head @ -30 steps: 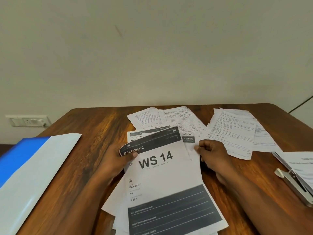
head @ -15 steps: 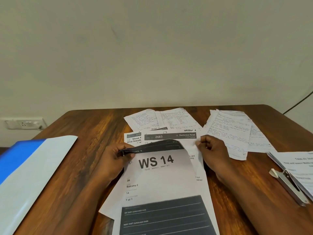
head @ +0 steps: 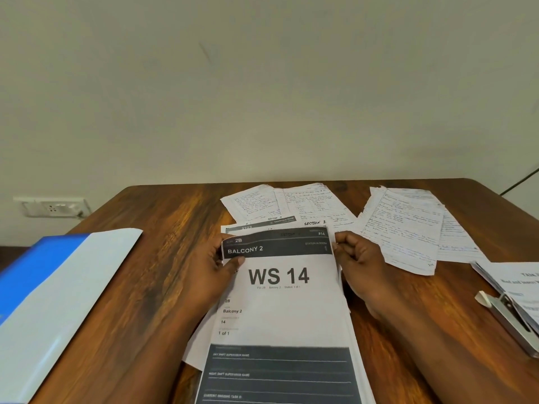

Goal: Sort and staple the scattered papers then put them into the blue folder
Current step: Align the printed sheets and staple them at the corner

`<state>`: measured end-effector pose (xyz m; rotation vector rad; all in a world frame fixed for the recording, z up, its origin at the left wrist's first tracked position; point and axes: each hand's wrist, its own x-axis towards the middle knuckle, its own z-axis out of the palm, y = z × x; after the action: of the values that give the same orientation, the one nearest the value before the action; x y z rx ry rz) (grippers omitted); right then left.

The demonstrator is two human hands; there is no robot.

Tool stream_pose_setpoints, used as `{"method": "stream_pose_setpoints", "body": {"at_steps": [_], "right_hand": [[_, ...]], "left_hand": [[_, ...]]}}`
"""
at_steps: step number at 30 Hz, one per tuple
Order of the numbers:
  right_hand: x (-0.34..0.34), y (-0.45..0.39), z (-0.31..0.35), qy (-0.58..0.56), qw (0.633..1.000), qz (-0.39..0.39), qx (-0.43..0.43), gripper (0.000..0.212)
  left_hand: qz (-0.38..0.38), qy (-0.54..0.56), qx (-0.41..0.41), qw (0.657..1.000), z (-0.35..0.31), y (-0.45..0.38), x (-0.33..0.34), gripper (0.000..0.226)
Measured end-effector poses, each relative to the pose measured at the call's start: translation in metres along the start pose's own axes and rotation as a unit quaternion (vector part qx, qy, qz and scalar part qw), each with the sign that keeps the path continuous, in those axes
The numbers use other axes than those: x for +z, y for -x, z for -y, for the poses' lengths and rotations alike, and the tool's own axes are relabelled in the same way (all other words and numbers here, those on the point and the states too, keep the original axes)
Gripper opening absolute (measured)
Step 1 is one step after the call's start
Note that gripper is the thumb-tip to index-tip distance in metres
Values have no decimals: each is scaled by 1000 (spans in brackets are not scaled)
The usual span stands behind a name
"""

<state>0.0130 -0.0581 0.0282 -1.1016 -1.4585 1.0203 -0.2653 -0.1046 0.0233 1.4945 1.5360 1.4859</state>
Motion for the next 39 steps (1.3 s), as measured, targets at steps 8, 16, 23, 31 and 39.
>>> {"method": "stream_pose_setpoints", "body": {"at_steps": [8,16,23,31,39], "right_hand": [[1,4,3,-3,1000,5,24,26],[2,3,-2,34,999,15,-4,13],[3,2,-4,-7,999,-26,22,16],[9,3,4,-125,988,-67,60,15],[13,5,-2,-80,994,-57,56,18]], "left_hand": [[-34,49,-51,997,-4,0,9,36],[-33,50,-66,996,-5,3,15,37],[-23,95,-89,991,-4,-2,15,56],[103,231,-187,949,-21,8,14,37],[161,228,-219,935,-15,9,13,48]]}}
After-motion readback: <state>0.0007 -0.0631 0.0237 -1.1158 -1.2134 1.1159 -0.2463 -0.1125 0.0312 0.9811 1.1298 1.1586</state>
